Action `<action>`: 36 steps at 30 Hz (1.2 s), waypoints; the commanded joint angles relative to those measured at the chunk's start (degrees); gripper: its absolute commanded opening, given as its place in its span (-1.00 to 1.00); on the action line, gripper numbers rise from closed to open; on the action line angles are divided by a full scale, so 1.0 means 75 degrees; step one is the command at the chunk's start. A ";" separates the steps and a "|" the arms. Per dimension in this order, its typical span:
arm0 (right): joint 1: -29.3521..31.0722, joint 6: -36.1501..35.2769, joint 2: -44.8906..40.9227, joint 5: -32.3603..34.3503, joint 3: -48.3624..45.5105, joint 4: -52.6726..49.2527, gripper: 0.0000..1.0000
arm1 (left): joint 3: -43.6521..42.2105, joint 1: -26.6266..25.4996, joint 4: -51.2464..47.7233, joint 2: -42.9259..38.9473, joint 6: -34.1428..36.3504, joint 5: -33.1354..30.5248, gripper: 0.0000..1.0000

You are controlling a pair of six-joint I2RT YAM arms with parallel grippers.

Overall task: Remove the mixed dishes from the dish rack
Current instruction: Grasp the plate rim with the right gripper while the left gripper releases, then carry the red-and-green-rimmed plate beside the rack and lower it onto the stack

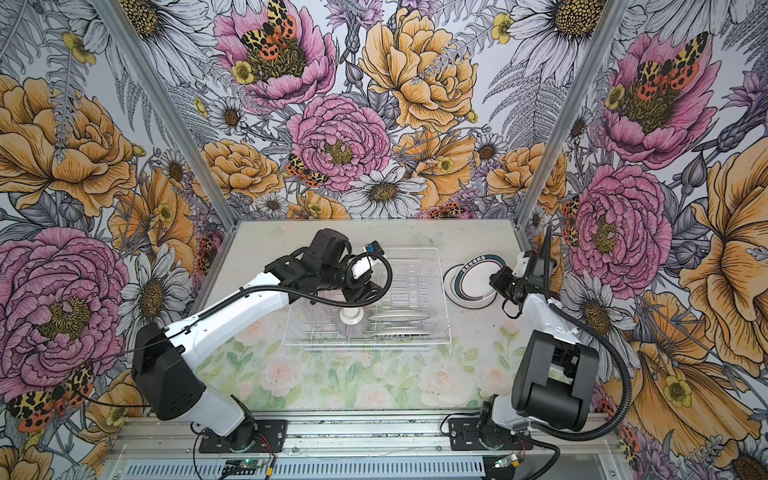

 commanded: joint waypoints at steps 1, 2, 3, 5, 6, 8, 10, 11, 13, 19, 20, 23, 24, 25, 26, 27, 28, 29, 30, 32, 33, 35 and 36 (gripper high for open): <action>-0.0015 -0.0160 0.0278 -0.0192 0.0238 0.0227 -1.00 | 0.0319 -0.0005 -0.0418 0.0240 0.0255 -0.0333 0.31; -0.0017 -0.0163 0.0361 -0.0267 0.0232 0.0259 -1.00 | 0.0344 -0.0021 -0.0423 0.0284 0.0257 -0.0345 0.31; -0.0020 -0.0163 0.0442 -0.0353 0.0253 0.0293 -1.00 | 0.0364 -0.0039 -0.0423 0.0314 0.0270 -0.0367 0.31; -0.0029 -0.0162 0.0564 -0.0417 0.0264 0.0313 -1.00 | 0.0381 -0.0070 -0.0423 0.0340 0.0293 -0.0452 0.33; -0.0031 -0.0163 0.0631 -0.0428 0.0266 0.0331 -1.00 | 0.0377 -0.0086 -0.0423 0.0336 0.0310 -0.0469 0.34; -0.0031 -0.0153 0.0738 -0.0457 0.0287 0.0360 -1.00 | 0.0390 -0.0092 -0.0441 0.0346 0.0313 -0.0485 0.34; -0.0031 -0.0163 0.0843 -0.0468 0.0313 0.0384 -1.00 | 0.0382 -0.0102 -0.0454 0.0351 0.0329 -0.0518 0.34; -0.0031 -0.0159 0.0885 -0.0456 0.0319 0.0393 -1.00 | 0.0370 -0.0108 -0.0458 0.0352 0.0325 -0.0530 0.34; -0.0031 -0.0175 0.0953 -0.0459 0.0322 0.0400 -1.00 | 0.0346 -0.0099 -0.0458 0.0348 0.0324 -0.0563 0.34; -0.0031 -0.0210 0.1053 -0.0421 0.0311 0.0387 -0.58 | 0.0313 -0.0108 -0.0458 0.0361 0.0328 -0.0570 0.34; -0.0031 -0.0208 0.1065 -0.0408 0.0312 0.0387 -0.48 | 0.0311 -0.0114 -0.0458 0.0364 0.0341 -0.0583 0.34; -0.0042 -0.0232 0.1086 -0.0324 0.0299 0.0384 -0.28 | 0.0311 -0.0112 -0.0458 0.0362 0.0343 -0.0591 0.34; -0.0040 -0.0239 0.1089 -0.0273 0.0291 0.0372 -0.22 | 0.0299 -0.0114 -0.0458 0.0364 0.0346 -0.0595 0.34; -0.0054 -0.0245 0.1087 -0.0251 0.0286 0.0372 -0.19 | 0.0296 -0.0114 -0.0458 0.0362 0.0347 -0.0601 0.34; -0.0061 -0.0268 0.1079 -0.0227 0.0278 0.0363 -0.16 | 0.0286 -0.0106 -0.0459 0.0363 0.0347 -0.0601 0.34; -0.0067 -0.0279 0.1090 -0.0220 0.0278 0.0352 -0.13 | 0.0279 -0.0115 -0.0455 0.0359 0.0352 -0.0595 0.34; -0.0078 -0.0301 0.1111 -0.0170 0.0272 0.0331 -0.10 | 0.0270 -0.0115 -0.0458 0.0364 0.0353 -0.0597 0.34; -0.0078 -0.0335 0.1118 -0.0132 0.0266 0.0295 -0.08 | 0.0276 -0.0108 -0.0469 0.0370 0.0347 -0.0596 0.34; -0.0078 -0.0381 0.1118 -0.0083 0.0266 0.0249 -0.05 | 0.0286 -0.0115 -0.0481 0.0385 0.0347 -0.0597 0.34; -0.0090 -0.0477 0.1118 0.0024 0.0277 0.0118 0.01 | 0.0287 -0.0106 -0.0499 0.0386 0.0353 -0.0599 0.34; -0.0090 -0.0533 0.1117 0.0065 0.0286 0.0056 0.04 | 0.0287 -0.0114 -0.0505 0.0382 0.0345 -0.0608 0.34; -0.0092 -0.0646 0.1135 0.0139 0.0292 -0.0080 0.09 | 0.0284 -0.0114 -0.0505 0.0395 0.0348 -0.0609 0.34; -0.0096 -0.0685 0.1143 0.0173 0.0312 -0.0120 0.09 | 0.0299 -0.0115 -0.0499 0.0399 0.0358 -0.0614 0.34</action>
